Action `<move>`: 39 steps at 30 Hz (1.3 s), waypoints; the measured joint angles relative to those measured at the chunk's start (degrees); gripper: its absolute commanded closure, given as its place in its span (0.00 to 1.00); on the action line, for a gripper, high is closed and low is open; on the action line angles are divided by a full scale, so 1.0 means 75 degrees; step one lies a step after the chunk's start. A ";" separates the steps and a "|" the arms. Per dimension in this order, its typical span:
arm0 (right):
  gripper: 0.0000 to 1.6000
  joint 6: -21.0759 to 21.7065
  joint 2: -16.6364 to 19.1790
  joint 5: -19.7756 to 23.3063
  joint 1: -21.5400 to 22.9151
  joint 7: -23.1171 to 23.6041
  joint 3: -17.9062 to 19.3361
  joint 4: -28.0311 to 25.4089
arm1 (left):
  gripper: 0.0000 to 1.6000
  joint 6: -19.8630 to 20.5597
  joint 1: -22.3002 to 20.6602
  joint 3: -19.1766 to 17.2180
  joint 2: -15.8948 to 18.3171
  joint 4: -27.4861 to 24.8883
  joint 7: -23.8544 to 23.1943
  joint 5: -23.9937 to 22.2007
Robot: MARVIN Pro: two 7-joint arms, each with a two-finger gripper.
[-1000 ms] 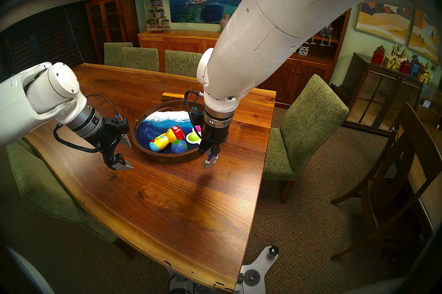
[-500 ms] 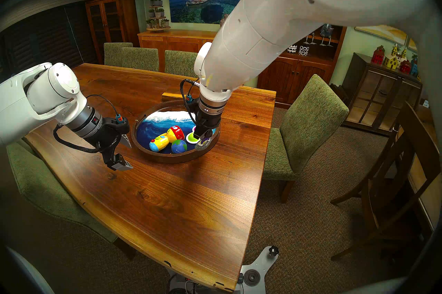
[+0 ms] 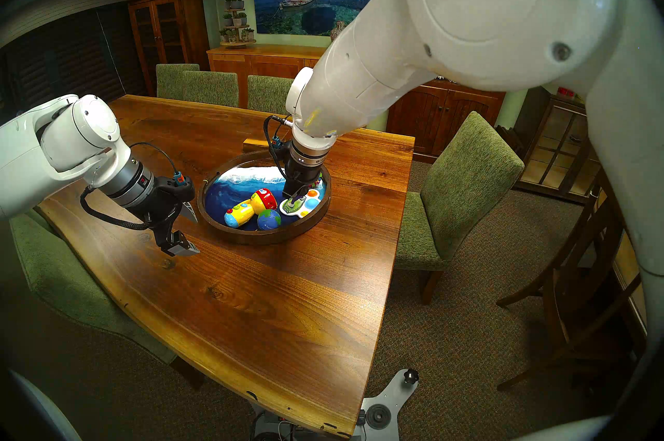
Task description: Put toys in center tray
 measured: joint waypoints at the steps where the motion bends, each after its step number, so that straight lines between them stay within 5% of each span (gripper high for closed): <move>1: 1.00 -0.0004 0.0000 -0.0019 -0.0083 0.0000 -0.0025 0.0106 | 0.00 0.0000 0.0001 0.0000 0.0000 0.0000 0.0002 0.0000; 28: 1.00 0.0206 0.0015 -0.0406 -0.2047 0.0150 -0.0713 0.2594 | 0.00 0.0000 0.0041 0.0008 -0.0004 0.0000 0.0046 0.0000; 34: 0.43 0.0376 0.0017 -0.0477 -0.2395 0.0335 -0.0831 0.3125 | 0.00 0.0000 0.0046 0.0007 -0.0005 0.0000 0.0053 0.0000; 35: 0.14 0.0408 0.0018 -0.0490 -0.2453 0.0369 -0.0851 0.3215 | 0.00 0.0000 0.0046 0.0007 -0.0006 0.0000 0.0054 0.0000; 36: 0.00 0.0457 0.0018 -0.0508 -0.2540 0.0420 -0.0882 0.3353 | 0.00 0.0000 0.0047 0.0007 -0.0006 0.0000 0.0056 0.0000; 39: 0.00 0.0587 0.0019 -0.0563 -0.2747 0.0561 -0.0964 0.3685 | 0.00 0.0000 0.0048 0.0007 -0.0006 -0.0001 0.0059 0.0000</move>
